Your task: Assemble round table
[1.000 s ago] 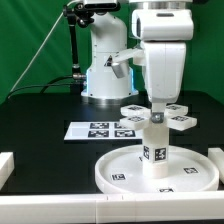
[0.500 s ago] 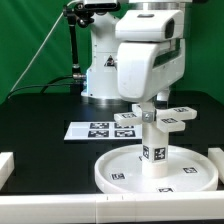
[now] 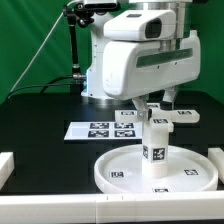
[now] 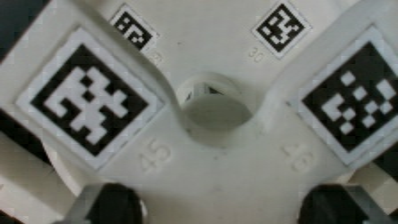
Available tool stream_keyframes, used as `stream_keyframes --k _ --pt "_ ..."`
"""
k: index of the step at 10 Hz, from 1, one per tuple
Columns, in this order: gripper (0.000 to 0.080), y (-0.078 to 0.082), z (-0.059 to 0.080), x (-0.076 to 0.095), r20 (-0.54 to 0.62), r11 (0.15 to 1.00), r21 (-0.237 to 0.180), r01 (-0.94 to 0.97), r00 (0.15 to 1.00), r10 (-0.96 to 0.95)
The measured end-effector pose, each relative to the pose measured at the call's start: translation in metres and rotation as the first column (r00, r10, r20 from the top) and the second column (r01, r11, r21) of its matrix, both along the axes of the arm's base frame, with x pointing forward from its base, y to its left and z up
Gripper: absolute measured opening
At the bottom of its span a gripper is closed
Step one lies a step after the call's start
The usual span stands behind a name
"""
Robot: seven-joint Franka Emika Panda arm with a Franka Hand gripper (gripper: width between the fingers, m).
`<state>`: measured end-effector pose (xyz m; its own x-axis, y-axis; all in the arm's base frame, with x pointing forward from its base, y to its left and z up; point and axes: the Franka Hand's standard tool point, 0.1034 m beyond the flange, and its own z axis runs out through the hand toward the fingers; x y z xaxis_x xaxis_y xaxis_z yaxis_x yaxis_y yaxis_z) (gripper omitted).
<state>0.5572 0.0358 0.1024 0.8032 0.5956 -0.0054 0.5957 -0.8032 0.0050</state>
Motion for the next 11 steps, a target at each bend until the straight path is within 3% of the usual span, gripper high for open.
stream_keyframes --k 3,7,10,11 --pt "0.0439 0.0012 0.0000 -0.0004 0.009 0.957 0.025 0.290 0.957 -0.290" --pt "0.0439 0.0035 0.0003 0.0030 0.020 0.797 0.072 0.600 0.798 -0.603" --pt "0.0439 0.0033 0.0003 0.0030 0.007 0.689 0.075 0.721 0.690 -0.724" --pt "0.0439 0.0023 0.0002 0.0030 -0.008 0.608 0.083 0.790 0.611 -0.792"
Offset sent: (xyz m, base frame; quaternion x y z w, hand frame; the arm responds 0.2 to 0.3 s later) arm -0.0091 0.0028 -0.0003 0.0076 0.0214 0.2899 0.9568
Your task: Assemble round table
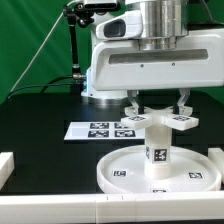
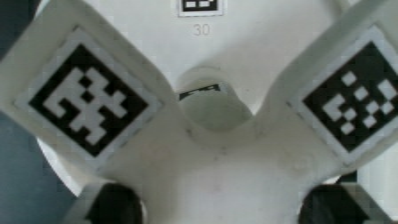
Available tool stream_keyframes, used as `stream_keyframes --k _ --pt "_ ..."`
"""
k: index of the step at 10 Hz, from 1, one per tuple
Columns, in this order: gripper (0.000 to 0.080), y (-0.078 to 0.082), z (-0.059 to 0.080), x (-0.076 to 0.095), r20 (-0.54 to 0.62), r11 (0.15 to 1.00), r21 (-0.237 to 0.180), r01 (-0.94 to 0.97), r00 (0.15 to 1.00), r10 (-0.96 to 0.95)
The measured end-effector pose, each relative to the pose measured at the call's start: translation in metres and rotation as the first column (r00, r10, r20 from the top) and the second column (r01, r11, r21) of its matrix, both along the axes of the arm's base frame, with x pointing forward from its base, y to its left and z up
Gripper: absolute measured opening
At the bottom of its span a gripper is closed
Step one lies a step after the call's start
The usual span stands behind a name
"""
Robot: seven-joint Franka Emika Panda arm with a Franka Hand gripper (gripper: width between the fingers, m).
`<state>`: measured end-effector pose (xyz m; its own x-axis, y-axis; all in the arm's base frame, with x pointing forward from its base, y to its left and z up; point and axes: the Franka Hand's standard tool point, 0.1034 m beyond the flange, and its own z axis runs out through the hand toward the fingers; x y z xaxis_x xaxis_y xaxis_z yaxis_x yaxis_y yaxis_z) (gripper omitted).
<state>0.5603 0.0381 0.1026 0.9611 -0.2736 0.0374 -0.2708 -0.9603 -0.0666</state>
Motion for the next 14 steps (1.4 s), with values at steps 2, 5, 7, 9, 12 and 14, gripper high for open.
stream_keyframes --k 2,5,7,9,12,14 --pt "0.0439 -0.0028 0.0005 0.0008 -0.009 0.982 0.040 0.186 0.983 -0.186" --pt "0.0439 -0.0007 0.0006 -0.0003 -0.031 0.907 0.048 0.418 0.909 -0.417" --pt "0.0439 -0.0010 0.0006 0.0000 -0.045 0.853 0.055 0.518 0.855 -0.516" --pt "0.0439 -0.0010 0.0003 0.0001 -0.061 0.769 0.064 0.636 0.772 -0.633" --pt "0.0439 0.0017 0.0001 -0.0011 -0.090 0.536 0.093 0.839 0.543 -0.835" --pt "0.0439 0.0015 -0.0003 -0.0008 -0.109 0.431 0.094 0.897 0.440 -0.892"
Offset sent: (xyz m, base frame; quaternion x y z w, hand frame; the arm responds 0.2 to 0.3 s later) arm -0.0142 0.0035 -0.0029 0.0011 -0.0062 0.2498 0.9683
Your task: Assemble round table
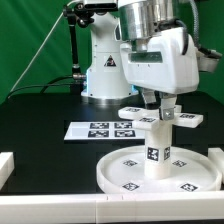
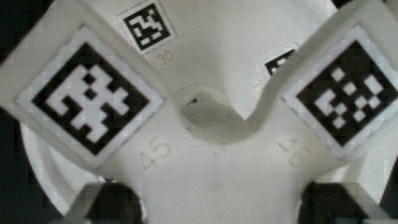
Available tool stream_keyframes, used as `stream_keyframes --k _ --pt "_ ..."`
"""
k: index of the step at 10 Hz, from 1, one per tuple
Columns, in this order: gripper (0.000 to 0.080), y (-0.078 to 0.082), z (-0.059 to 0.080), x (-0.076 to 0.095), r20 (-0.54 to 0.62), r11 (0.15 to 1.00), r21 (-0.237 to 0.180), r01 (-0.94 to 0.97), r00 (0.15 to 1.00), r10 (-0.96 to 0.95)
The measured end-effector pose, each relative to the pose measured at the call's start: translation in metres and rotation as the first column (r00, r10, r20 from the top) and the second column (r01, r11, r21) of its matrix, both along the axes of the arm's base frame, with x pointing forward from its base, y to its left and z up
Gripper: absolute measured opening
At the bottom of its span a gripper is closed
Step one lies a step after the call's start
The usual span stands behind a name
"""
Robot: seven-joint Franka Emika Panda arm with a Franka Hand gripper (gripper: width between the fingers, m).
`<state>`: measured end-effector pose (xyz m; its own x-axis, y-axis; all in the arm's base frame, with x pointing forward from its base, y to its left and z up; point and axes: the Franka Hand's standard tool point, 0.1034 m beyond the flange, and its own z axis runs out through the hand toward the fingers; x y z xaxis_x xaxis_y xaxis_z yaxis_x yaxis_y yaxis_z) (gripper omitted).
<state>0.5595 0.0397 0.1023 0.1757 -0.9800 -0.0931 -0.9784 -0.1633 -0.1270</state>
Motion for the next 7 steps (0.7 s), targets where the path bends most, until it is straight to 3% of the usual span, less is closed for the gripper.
stream_keyframes --k 4,5,7 --pt "0.0445 0.000 -0.001 0.000 -0.006 0.999 0.014 0.049 0.999 -0.049" --pt "0.0599 0.001 0.001 0.000 -0.005 0.999 0.016 0.036 0.999 -0.036" --pt "0.0646 0.001 0.026 0.000 0.007 0.999 0.026 -0.018 1.000 0.017"
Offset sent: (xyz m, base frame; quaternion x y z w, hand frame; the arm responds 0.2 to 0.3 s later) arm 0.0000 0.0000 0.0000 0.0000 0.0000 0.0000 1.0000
